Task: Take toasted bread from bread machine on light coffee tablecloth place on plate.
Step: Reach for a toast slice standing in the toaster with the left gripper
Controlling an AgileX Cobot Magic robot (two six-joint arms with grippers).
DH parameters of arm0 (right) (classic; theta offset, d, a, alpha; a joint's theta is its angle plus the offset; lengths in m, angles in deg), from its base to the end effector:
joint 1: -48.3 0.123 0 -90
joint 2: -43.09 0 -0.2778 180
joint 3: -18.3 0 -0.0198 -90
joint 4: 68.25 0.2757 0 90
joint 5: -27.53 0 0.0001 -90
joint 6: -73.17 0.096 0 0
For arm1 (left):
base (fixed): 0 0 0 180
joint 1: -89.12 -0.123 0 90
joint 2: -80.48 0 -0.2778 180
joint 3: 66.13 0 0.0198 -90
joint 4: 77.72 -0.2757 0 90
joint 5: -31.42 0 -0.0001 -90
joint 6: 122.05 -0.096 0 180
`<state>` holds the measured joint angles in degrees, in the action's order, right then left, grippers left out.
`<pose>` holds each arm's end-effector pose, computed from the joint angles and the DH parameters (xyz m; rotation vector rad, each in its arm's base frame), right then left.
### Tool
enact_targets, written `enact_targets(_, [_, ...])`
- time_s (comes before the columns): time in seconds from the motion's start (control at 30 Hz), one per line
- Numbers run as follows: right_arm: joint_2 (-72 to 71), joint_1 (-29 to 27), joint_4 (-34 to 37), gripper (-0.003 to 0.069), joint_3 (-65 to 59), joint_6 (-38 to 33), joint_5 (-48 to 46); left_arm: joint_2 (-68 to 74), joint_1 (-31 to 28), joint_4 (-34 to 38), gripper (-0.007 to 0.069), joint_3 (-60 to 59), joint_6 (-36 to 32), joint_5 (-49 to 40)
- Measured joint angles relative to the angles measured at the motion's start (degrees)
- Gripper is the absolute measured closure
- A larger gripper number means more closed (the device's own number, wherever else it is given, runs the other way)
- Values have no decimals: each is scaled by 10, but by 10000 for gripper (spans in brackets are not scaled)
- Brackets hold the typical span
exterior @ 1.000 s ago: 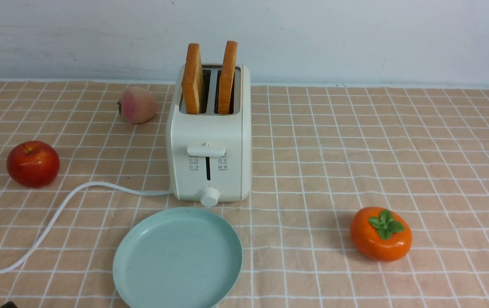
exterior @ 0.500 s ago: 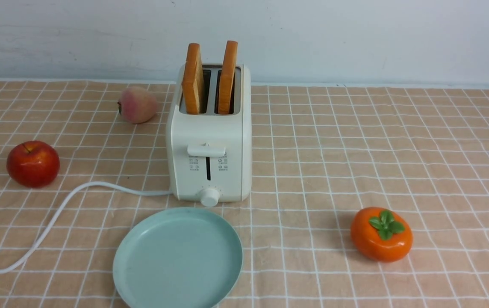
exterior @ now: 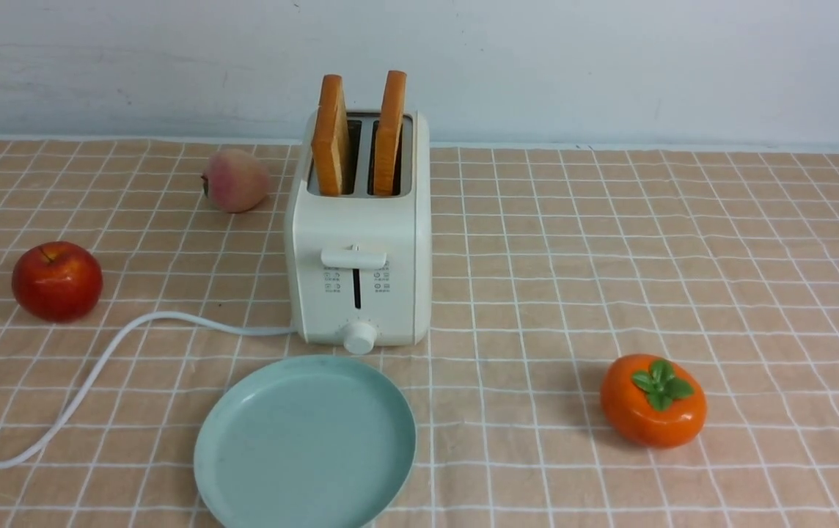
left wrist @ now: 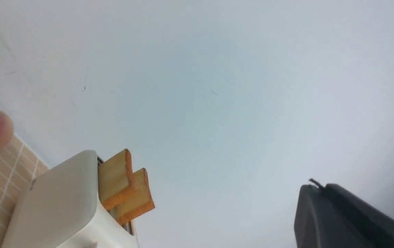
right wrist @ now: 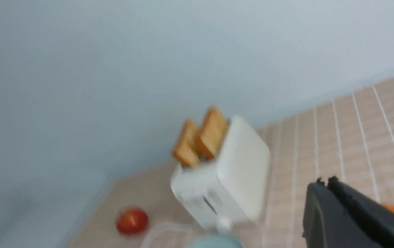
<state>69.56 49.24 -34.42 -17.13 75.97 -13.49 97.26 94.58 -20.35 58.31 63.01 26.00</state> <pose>0.0731 0.0363 0.3820 0.1512 1.7423 0.7120 0.0822 -0.0156 0.3300 -0.5984 1.2564 -1.0509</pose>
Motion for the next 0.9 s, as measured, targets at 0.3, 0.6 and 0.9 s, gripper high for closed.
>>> enact_targets(0.3, [244,0,-3,673,97,-77,-265,376,0,-248,638,246,-14,-398])
enact_targets(0.6, [265,0,14,663,97,-117,-235,646,33,-332,638,502,-2,-488])
enact_targets(0.9, [265,0,15,657,97,-119,-221,831,79,-375,587,688,-2,-478])
